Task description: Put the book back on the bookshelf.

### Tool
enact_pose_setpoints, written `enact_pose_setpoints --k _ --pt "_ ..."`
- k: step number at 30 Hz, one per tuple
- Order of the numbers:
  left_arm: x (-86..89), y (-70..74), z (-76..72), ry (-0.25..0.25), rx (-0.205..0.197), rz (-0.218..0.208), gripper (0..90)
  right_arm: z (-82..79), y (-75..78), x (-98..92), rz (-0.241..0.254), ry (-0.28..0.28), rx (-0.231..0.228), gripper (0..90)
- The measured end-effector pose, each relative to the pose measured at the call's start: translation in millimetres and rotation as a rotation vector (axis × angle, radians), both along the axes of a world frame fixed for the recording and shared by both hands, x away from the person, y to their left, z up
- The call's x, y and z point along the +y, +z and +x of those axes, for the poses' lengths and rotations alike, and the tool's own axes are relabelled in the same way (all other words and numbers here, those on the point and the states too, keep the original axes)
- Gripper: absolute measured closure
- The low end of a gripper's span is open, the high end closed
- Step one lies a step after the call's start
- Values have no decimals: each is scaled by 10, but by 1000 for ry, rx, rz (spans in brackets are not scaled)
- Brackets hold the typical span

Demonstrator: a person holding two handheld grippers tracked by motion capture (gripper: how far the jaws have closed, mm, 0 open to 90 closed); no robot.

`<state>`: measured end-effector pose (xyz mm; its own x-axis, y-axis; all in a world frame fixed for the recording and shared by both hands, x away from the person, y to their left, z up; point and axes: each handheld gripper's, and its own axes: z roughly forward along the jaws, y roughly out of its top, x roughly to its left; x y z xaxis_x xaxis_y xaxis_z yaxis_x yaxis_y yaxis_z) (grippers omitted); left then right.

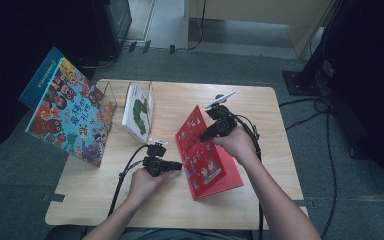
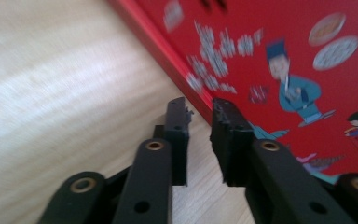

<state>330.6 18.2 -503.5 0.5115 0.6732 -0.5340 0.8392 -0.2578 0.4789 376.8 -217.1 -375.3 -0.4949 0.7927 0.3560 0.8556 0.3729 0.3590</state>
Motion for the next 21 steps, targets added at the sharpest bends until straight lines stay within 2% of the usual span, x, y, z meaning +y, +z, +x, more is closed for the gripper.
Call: enact_pose_setpoints --k 2,4,7,10,15,18,21 --pt "41 43 16 -1 -17 -31 681 7 39 6 -7 14 8 867" --pt "60 64 22 0 -31 -40 633 -8 87 11 -25 26 4 886" --pt "69 61 34 5 -27 -49 582 -35 150 12 -64 54 -25 886" --pt "63 62 37 -2 -25 -51 554 -34 203 -5 -62 67 -35 887" --pt "37 145 63 -12 -40 -73 505 -45 404 -130 9 64 -57 887" --pt "19 221 97 -16 -50 -105 480 -73 514 -223 73 67 -61 888" --pt "17 295 119 -20 -50 -155 473 -132 607 -267 135 90 -78 888"
